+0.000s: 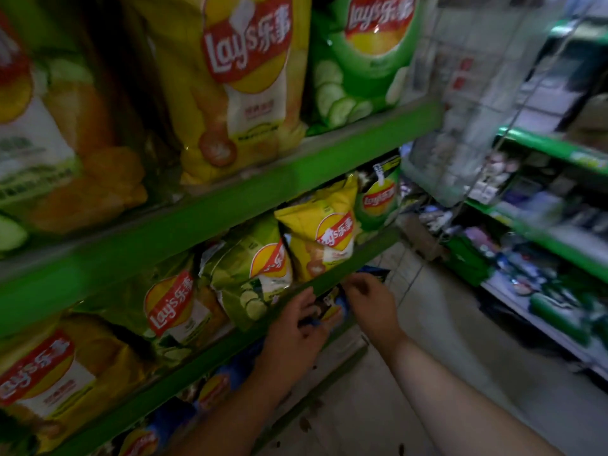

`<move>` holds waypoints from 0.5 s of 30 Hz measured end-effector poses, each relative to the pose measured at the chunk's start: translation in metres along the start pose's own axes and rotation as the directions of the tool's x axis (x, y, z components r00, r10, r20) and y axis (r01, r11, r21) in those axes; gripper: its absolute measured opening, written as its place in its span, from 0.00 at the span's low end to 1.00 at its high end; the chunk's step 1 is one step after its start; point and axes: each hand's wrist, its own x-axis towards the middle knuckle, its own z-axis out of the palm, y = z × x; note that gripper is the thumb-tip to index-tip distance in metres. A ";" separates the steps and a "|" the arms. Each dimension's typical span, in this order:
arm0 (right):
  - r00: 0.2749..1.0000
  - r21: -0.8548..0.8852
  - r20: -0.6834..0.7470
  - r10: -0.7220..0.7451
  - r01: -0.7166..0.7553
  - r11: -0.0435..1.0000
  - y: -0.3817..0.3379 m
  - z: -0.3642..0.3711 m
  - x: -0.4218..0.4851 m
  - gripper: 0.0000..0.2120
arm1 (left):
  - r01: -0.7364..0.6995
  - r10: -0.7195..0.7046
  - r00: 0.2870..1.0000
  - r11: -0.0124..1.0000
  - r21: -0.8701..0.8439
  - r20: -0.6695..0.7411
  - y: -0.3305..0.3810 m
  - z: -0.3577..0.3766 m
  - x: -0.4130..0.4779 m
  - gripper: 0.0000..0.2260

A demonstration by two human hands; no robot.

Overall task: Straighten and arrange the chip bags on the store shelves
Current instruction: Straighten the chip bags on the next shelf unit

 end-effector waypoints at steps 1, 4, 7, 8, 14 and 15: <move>0.999 0.032 -0.043 -0.011 0.012 0.999 -0.008 -0.010 -0.001 0.06 | -0.045 0.045 0.999 0.999 -0.001 -0.027 0.010 0.006 0.003 0.28; 0.985 0.045 -0.167 -0.052 0.060 0.997 -0.028 -0.040 -0.004 0.06 | -0.152 0.157 0.976 0.987 0.044 -0.154 0.037 0.021 0.015 0.35; 0.962 0.070 -0.265 -0.074 0.095 0.993 -0.059 -0.070 -0.003 0.07 | -0.146 0.147 0.955 0.989 0.023 -0.258 0.064 0.028 0.029 0.43; 0.953 0.122 -0.286 -0.101 0.141 0.982 -0.072 -0.079 -0.001 0.07 | -0.153 0.147 0.948 0.988 0.001 -0.284 0.071 0.030 0.035 0.45; 0.881 0.260 -0.303 -0.363 0.443 0.858 -0.171 -0.125 0.038 0.13 | -0.029 -0.006 0.873 0.997 -0.065 -0.488 0.099 0.040 0.064 0.59; 0.878 0.271 -0.285 -0.384 0.458 0.846 -0.187 -0.130 0.048 0.16 | -0.030 -0.021 0.863 0.995 -0.093 -0.505 0.100 0.042 0.068 0.59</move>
